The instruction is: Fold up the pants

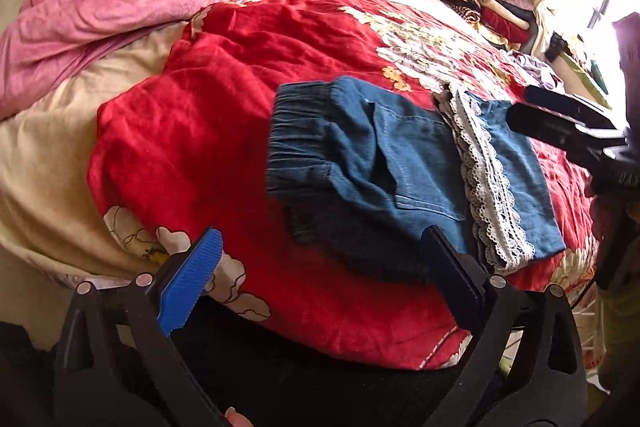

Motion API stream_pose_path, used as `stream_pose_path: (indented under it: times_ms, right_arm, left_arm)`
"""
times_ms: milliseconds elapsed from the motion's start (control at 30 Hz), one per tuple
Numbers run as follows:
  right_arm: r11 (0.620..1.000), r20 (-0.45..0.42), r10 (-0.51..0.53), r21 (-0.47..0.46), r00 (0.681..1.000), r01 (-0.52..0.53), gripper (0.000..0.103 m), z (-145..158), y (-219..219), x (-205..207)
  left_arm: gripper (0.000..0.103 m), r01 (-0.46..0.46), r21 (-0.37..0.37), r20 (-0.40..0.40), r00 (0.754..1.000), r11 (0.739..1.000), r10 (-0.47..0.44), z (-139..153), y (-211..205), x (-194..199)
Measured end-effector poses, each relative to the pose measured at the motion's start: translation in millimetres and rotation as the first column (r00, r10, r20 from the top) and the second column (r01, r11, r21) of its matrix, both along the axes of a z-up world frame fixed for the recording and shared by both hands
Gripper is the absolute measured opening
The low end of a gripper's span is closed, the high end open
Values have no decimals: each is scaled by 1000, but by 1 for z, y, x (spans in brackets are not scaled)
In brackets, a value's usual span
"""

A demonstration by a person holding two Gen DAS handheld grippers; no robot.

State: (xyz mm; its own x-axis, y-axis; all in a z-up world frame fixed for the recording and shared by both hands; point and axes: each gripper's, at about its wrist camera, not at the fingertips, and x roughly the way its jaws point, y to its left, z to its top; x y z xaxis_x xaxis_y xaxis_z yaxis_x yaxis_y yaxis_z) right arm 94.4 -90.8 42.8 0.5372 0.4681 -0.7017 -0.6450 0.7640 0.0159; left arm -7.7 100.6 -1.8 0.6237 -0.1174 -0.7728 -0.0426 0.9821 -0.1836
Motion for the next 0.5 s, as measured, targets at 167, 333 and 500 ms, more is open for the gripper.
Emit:
stream_pose_path:
  times_ms: [167, 333, 500]
  right_arm:
    - [997, -45, 77, -11, 996, -77, 98, -3, 30, 15]
    - [986, -96, 148, -58, 984, -154, 98, -15, 62, 32]
    - [963, -131, 243, -85, 961, -255, 98, -23, 91, 36]
  left_arm:
    - [93, -17, -21, -14, 1000, 1000, 16, -9, 6, 6]
    - [71, -13, -139, -5, 1000, 990, 13, -16, 15, 11]
    - [54, -15, -264, -40, 999, 965, 5, -35, 22, 20]
